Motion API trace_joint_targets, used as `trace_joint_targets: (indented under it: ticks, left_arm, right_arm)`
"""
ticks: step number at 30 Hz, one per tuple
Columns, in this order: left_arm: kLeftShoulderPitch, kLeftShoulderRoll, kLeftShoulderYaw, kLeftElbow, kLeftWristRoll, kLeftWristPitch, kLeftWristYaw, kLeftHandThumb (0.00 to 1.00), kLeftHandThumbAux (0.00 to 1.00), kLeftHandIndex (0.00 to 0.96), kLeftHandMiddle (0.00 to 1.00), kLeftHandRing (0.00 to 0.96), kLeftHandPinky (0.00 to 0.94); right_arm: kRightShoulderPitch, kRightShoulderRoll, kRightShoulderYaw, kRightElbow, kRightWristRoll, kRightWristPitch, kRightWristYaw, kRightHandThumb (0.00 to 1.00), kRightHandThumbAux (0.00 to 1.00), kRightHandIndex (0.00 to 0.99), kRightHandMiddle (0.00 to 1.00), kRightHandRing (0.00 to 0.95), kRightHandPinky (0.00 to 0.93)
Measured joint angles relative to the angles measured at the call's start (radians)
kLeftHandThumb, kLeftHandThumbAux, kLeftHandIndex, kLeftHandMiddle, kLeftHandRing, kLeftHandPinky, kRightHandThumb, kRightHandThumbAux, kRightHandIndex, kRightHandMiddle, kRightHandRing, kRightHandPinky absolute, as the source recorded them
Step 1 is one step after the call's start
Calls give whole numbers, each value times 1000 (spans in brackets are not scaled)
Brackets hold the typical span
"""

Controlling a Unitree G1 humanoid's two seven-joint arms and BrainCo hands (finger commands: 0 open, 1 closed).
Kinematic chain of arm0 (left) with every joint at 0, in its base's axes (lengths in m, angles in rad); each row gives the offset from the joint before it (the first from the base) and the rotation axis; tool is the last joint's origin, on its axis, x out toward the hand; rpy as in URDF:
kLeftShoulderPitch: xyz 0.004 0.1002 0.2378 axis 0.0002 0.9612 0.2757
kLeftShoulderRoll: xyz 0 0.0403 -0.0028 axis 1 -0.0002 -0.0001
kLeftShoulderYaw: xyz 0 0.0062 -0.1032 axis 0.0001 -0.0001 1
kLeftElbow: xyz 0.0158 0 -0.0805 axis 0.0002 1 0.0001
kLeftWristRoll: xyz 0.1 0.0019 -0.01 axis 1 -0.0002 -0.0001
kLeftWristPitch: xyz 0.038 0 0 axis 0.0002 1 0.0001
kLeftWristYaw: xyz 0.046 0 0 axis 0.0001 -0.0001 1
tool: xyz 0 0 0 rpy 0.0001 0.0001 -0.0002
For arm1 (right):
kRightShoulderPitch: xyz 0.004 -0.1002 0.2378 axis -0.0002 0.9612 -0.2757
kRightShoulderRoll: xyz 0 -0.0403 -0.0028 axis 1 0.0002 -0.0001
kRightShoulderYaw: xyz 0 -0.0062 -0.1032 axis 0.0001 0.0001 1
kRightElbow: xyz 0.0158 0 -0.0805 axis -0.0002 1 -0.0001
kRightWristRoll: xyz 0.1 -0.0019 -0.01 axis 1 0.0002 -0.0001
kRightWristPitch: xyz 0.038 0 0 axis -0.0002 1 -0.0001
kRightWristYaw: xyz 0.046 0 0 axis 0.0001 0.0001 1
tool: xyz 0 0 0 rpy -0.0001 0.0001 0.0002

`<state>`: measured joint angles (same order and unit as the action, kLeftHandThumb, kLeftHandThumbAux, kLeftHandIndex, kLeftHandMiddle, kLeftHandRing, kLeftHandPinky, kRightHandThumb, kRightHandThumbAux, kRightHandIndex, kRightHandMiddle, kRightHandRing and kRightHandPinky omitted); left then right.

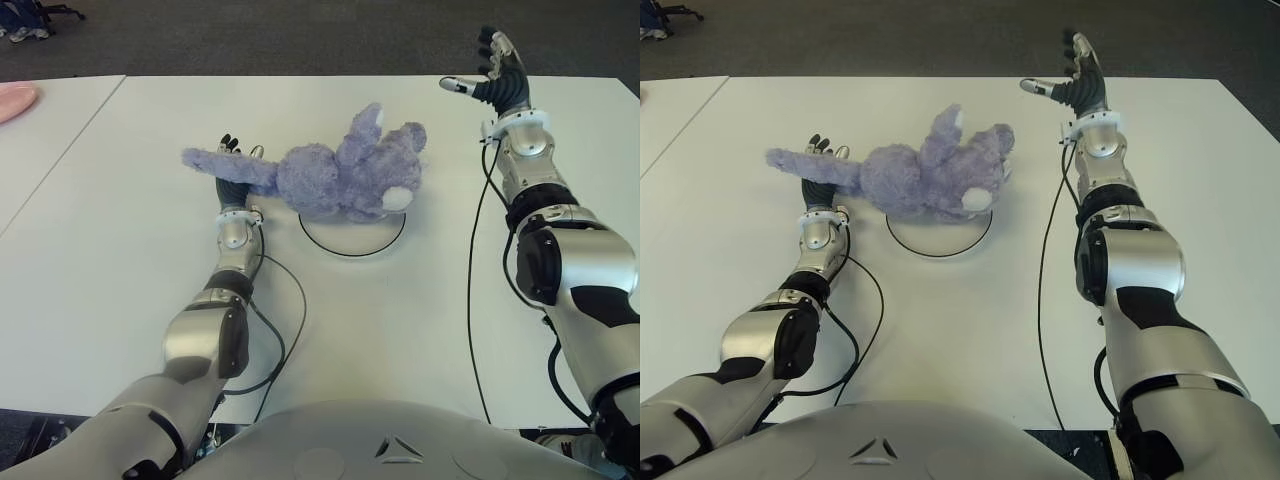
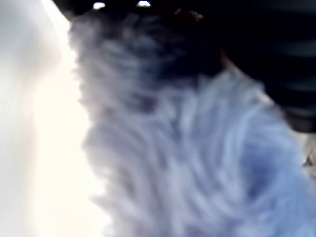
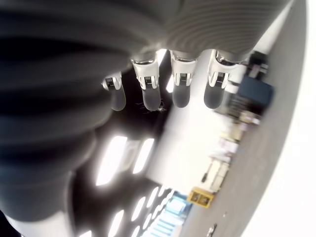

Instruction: Put the doll into the plate.

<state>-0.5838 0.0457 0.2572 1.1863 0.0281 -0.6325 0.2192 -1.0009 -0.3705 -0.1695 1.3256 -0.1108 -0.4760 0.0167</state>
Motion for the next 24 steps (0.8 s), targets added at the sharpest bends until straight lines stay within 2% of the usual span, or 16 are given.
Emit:
trace_joint_targets:
  ticks: [11, 17, 24]
  left_arm:
    - [0, 9, -5, 0, 2, 6, 0, 0, 524, 19, 80, 66, 25]
    - [0, 20, -5, 2, 1, 8, -9, 0, 512, 8, 57, 50, 22]
    - [0, 31, 1, 4, -6, 8, -57, 0, 498, 0, 40, 36, 20]
  right_arm:
    - [120, 125, -94, 9, 74, 68, 4, 0, 824, 0, 0, 0, 18]
    - [148, 160, -131, 12, 102, 93, -2, 0, 811, 6, 8, 0, 23]
    - [150, 177, -154, 12, 114, 101, -10, 0, 820, 10, 18, 8, 37]
